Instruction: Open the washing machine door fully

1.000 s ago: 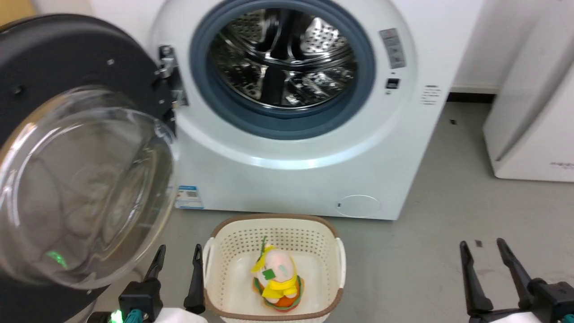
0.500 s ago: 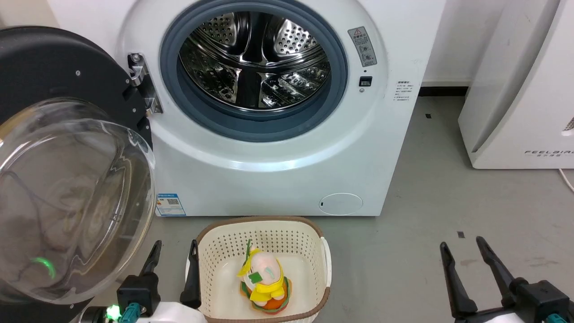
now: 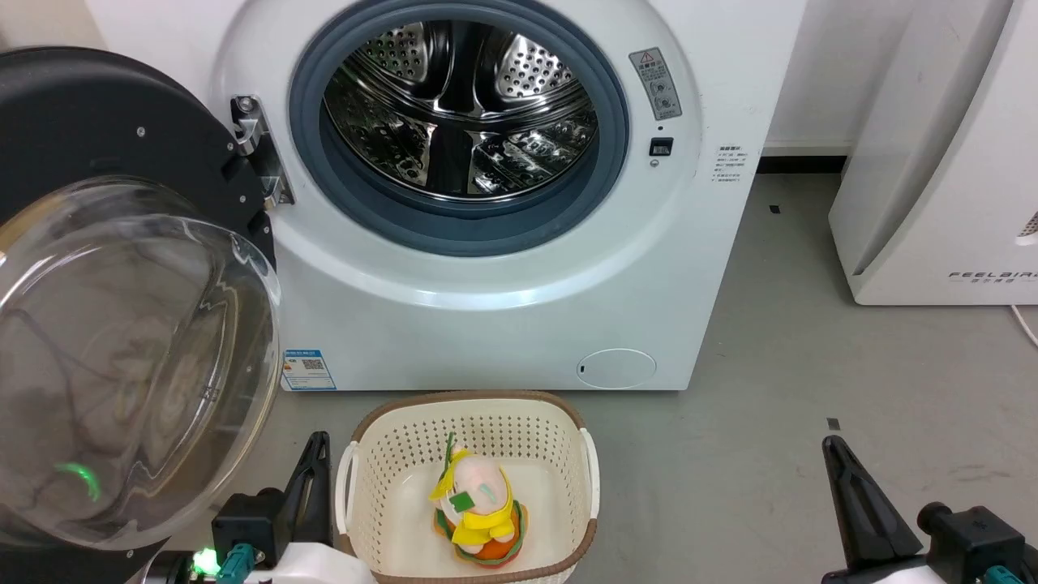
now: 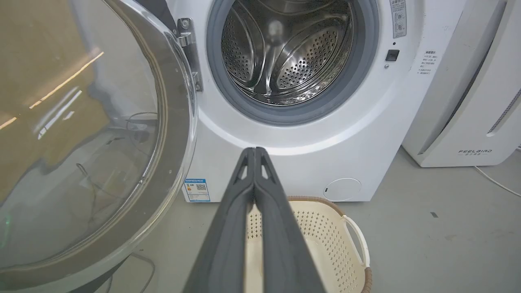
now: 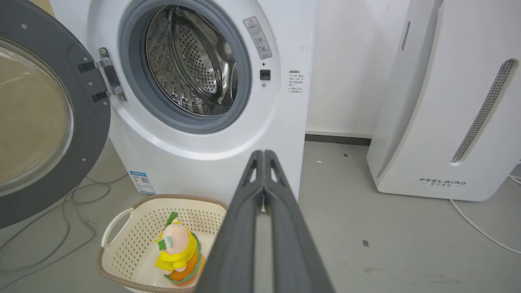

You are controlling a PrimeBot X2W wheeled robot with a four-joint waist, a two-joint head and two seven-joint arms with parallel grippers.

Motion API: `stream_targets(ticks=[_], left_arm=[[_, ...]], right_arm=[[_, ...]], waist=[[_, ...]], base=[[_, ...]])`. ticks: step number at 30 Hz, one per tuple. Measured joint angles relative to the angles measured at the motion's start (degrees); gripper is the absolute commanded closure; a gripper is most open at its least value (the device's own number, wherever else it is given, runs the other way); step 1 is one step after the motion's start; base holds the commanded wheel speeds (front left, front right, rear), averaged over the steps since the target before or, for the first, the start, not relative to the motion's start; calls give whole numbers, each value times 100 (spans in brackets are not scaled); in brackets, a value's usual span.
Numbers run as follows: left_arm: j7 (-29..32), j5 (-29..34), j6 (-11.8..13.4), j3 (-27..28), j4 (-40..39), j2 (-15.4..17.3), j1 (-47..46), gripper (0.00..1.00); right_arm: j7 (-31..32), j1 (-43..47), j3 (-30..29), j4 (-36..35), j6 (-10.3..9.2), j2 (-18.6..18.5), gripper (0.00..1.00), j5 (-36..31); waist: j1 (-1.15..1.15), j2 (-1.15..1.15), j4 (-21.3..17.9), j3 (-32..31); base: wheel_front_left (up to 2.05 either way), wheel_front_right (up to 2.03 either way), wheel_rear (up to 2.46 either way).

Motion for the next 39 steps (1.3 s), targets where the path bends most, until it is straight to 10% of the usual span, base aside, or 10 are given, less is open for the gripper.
stream_targets(ticks=[39], left_arm=[[322,525,-393,460,-164,-331,-1,100]], right_arm=[[154,-260,18,213,0,0,100,-137]], waist=[[0,0,-30,6]], base=[[0,0,0]])
